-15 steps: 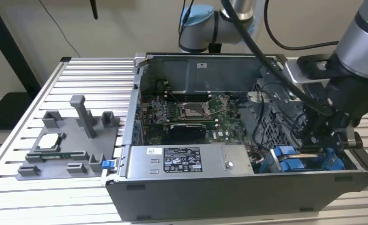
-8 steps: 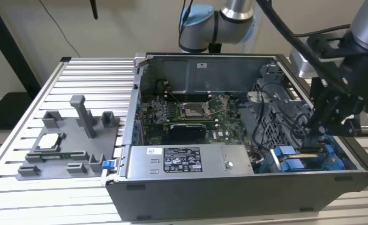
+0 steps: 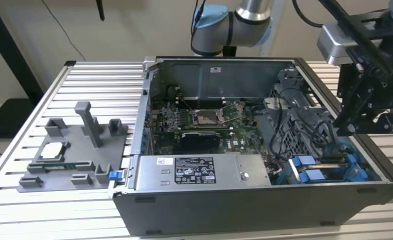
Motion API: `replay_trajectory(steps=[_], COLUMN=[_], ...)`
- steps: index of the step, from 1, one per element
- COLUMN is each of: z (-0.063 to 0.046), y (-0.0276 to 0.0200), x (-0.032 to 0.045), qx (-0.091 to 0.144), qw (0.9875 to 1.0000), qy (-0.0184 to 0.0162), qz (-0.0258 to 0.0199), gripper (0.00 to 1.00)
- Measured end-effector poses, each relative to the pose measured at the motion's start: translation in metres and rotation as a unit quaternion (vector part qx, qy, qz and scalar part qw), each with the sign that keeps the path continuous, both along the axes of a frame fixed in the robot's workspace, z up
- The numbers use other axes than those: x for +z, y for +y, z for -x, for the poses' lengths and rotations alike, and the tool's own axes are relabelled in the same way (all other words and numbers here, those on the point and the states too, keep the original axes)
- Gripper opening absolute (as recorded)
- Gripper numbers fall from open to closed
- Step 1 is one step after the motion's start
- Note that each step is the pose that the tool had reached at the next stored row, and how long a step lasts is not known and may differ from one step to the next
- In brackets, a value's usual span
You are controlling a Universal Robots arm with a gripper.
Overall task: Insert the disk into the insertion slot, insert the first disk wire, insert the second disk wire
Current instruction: 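Insert the second disk wire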
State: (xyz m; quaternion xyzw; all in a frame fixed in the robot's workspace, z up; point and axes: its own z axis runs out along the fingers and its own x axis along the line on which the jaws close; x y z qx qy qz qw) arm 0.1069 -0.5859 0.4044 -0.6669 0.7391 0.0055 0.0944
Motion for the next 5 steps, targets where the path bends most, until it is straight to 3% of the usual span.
replay_trajectory(steps=[5], z=[0.0], y=[0.0], x=[0.0003], qx=[0.0], qw=[1.0], qy=[0.0013], qz=[0.0001], gripper=[1.0])
